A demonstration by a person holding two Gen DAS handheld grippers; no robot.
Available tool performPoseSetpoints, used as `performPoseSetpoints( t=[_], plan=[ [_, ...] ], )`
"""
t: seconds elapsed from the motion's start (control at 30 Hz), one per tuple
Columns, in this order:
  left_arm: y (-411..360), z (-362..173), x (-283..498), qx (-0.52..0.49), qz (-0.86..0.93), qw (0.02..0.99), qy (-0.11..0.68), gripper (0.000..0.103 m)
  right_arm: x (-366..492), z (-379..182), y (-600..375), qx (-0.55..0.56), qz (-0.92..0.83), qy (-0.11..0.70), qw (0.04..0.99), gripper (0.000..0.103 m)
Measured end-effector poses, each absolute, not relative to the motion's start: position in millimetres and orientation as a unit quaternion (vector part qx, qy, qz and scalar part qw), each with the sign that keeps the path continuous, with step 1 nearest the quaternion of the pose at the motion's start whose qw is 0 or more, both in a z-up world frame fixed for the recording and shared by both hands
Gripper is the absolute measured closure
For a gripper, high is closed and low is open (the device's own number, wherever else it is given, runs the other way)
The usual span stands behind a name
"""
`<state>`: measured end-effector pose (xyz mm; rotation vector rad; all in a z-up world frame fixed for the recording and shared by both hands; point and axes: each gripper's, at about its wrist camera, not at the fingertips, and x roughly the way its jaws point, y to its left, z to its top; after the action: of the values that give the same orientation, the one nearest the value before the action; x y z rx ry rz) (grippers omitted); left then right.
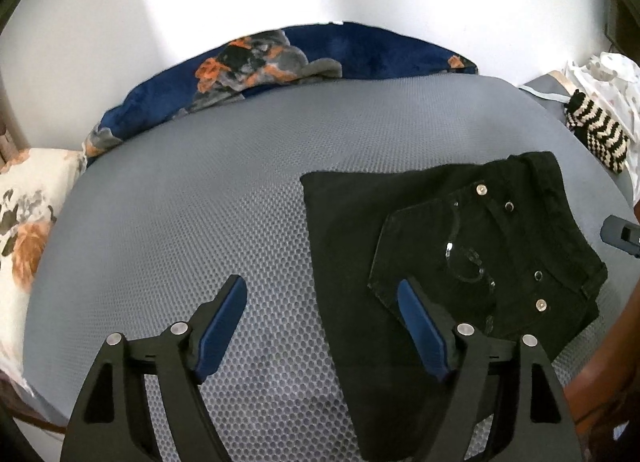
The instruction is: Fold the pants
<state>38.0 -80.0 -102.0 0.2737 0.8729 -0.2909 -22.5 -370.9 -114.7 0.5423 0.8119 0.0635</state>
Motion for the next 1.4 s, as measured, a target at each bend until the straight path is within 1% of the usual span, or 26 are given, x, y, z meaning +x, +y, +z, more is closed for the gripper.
performPoseSetpoints(
  t=[0.07, 0.17, 0.27, 0.4, 0.5, 0.53, 0.6, 0.67, 0.7, 0.73, 0.77, 0.8, 0.83, 0.9, 0.93, 0.97, 1.0, 1.03, 1.07, 1.17, 1.23, 1.4],
  plan=[
    [-74, -104, 42, 0.115, -0.145, 0.883, 0.432, 0.024, -20, -118, -375, 0.258, 0.028, 0.395, 0.881, 0.028],
    [-57, -109, 55, 0.054, -0.172, 0.868, 0.462, 0.024, -15, -124, -382, 0.251, 0.02, 0.407, 0.878, 0.028],
    [-41, -117, 68, 0.0, -0.187, 0.852, 0.49, 0.024, -6, -130, -386, 0.246, 0.023, 0.419, 0.874, 0.025],
    [-31, -136, 86, -0.048, -0.211, 0.822, 0.527, 0.024, 11, -147, -392, 0.256, 0.047, 0.44, 0.859, 0.024],
    [-37, -154, 99, -0.059, -0.25, 0.788, 0.559, 0.023, 25, -164, -393, 0.273, 0.073, 0.466, 0.839, 0.023],
    [-38, -153, 100, -0.056, -0.258, 0.792, 0.55, 0.021, 27, -163, -392, 0.268, 0.079, 0.456, 0.845, 0.021],
    [-47, -153, 105, -0.054, -0.29, 0.778, 0.555, 0.02, 35, -165, -390, 0.28, 0.116, 0.463, 0.833, 0.021],
    [-59, -154, 110, -0.038, -0.315, 0.77, 0.554, 0.017, 42, -167, -383, 0.282, 0.14, 0.474, 0.822, 0.021],
    [-65, -153, 111, -0.028, -0.324, 0.769, 0.55, 0.017, 45, -166, -380, 0.273, 0.144, 0.477, 0.823, 0.026],
    [-69, -154, 112, -0.032, -0.342, 0.761, 0.55, 0.017, 48, -166, -377, 0.27, 0.153, 0.48, 0.821, 0.048],
    [-74, -154, 111, -0.047, -0.365, 0.75, 0.55, 0.017, 50, -168, -376, 0.266, 0.152, 0.486, 0.818, 0.06],
    [-77, -153, 110, -0.047, -0.366, 0.752, 0.546, 0.017, 52, -170, -376, 0.267, 0.154, 0.489, 0.816, 0.065],
    [-82, -152, 107, -0.033, -0.367, 0.756, 0.541, 0.017, 50, -171, -378, 0.272, 0.155, 0.484, 0.817, 0.075],
    [-82, -149, 103, -0.013, -0.361, 0.771, 0.525, 0.029, 47, -171, -380, 0.277, 0.157, 0.48, 0.818, 0.078],
    [-79, -148, 102, -0.016, -0.355, 0.776, 0.52, 0.039, 44, -171, -380, 0.282, 0.155, 0.477, 0.818, 0.079],
    [-74, -146, 103, -0.026, -0.35, 0.78, 0.518, 0.053, 42, -170, -379, 0.288, 0.153, 0.473, 0.819, 0.08],
    [-67, -144, 104, -0.041, -0.343, 0.782, 0.518, 0.06, 40, -168, -379, 0.291, 0.152, 0.47, 0.819, 0.081],
    [-62, -142, 105, -0.051, -0.339, 0.784, 0.518, 0.069, 37, -164, -378, 0.294, 0.152, 0.464, 0.822, 0.082],
    [-59, -138, 103, -0.055, -0.334, 0.788, 0.515, 0.074, 34, -160, -375, 0.296, 0.154, 0.456, 0.825, 0.082],
    [-67, -129, 95, -0.016, -0.321, 0.807, 0.496, 0.079, 36, -153, -367, 0.302, 0.15, 0.451, 0.827, 0.082],
    [-64, -125, 94, -0.014, -0.318, 0.812, 0.489, 0.082, 40, -150, -364, 0.318, 0.152, 0.444, 0.824, 0.083],
    [-47, -112, 98, -0.026, -0.307, 0.821, 0.48, 0.082, 47, -141, -345, 0.323, 0.162, 0.436, 0.824, 0.083]
  ],
)
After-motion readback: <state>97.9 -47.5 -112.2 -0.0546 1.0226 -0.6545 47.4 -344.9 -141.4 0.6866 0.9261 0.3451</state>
